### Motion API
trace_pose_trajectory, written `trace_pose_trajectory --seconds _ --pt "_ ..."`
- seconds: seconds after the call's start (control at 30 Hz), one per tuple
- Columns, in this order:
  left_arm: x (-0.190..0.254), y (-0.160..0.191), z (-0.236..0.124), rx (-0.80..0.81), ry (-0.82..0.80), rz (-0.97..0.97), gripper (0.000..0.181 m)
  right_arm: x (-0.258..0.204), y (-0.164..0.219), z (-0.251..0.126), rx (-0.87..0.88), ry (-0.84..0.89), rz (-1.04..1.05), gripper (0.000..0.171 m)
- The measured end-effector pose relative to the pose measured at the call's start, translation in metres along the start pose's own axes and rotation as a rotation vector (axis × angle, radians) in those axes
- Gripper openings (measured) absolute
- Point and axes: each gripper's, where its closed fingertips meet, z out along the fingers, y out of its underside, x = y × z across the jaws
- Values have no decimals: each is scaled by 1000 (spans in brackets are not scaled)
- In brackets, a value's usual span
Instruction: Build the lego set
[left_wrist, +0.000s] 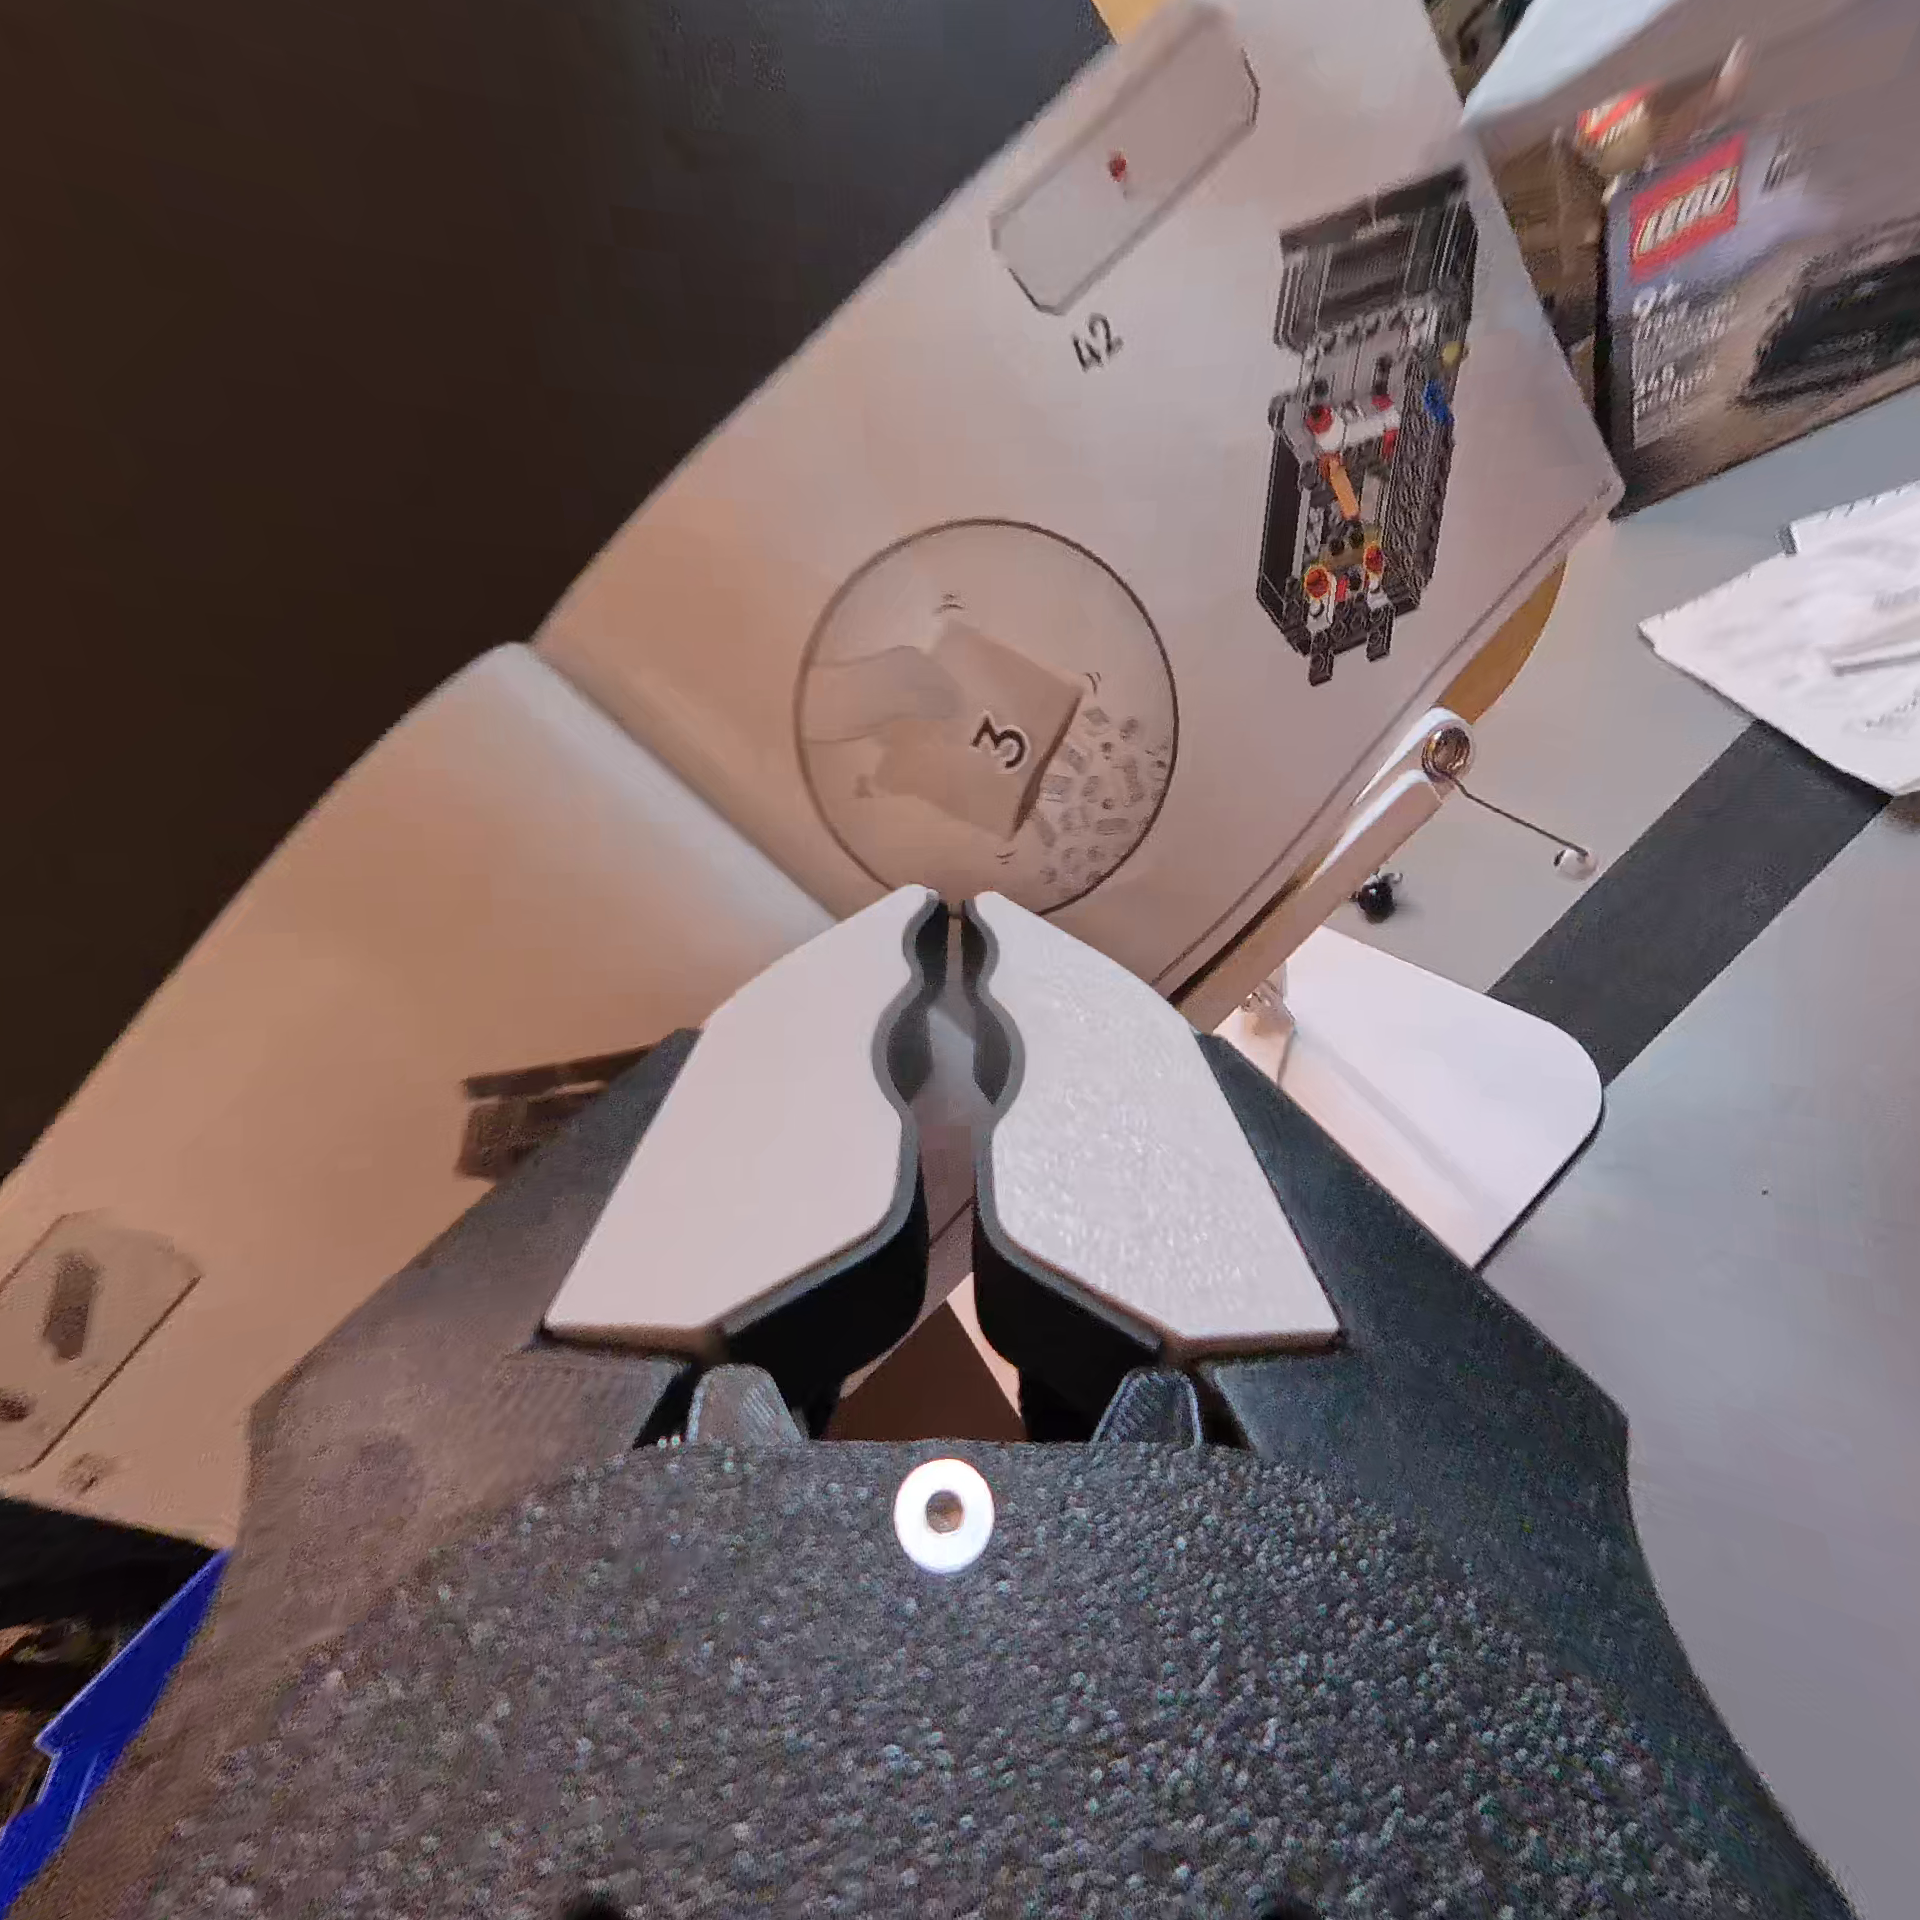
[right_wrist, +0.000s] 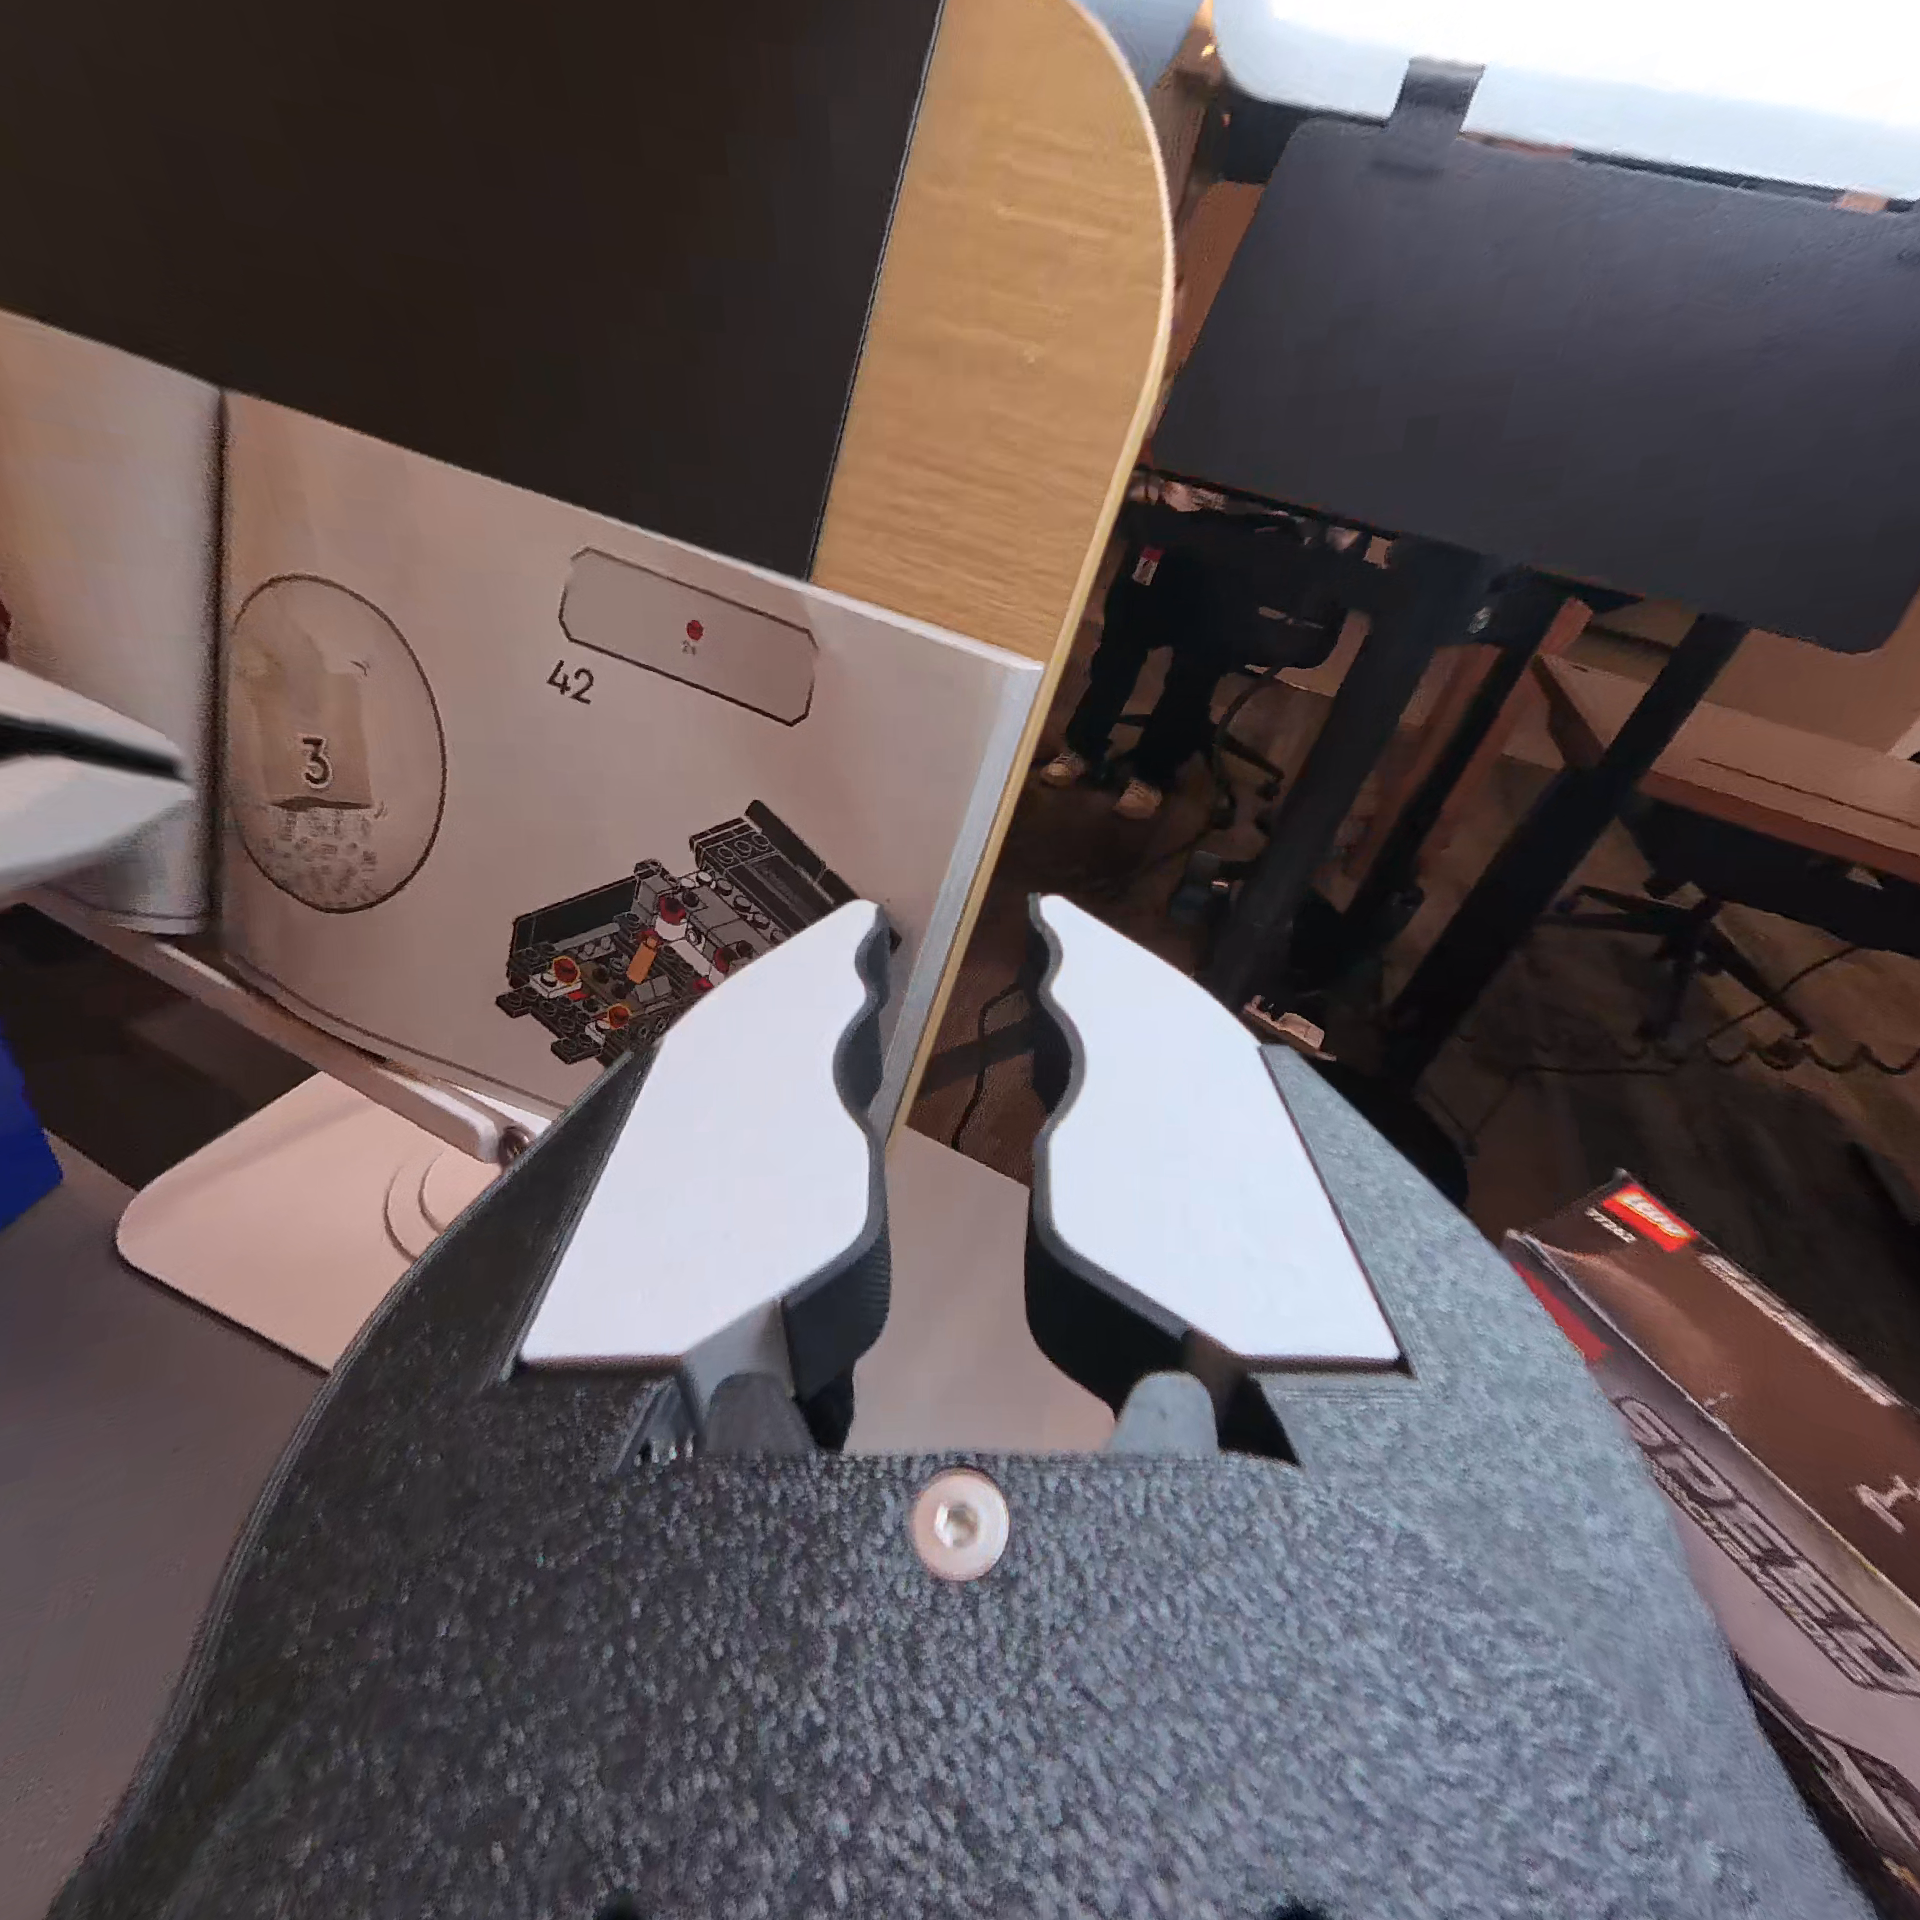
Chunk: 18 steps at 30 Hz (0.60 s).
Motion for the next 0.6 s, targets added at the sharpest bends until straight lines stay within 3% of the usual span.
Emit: trace_pose_trajectory --seconds 0.2,0.37,0.43,0.5,0.6 --pt "4 6 17 -37 -9 5 1 -35 -25 -29 92 -119 -68 22" --pt "3 7 18 -38 -17 53 1 -76 12 1 -60 -208 -274 17" --pt "1 10 17 -30 -24 85 1 -69 36 16 -144 -161 -287 14" --pt "-2 13 14 -5 -23 112 1 -64 40 18 -117 -140 -260 0" --pt "-2 14 10 55 2 122 0 -65 42 15 -101 -160 -202 0"
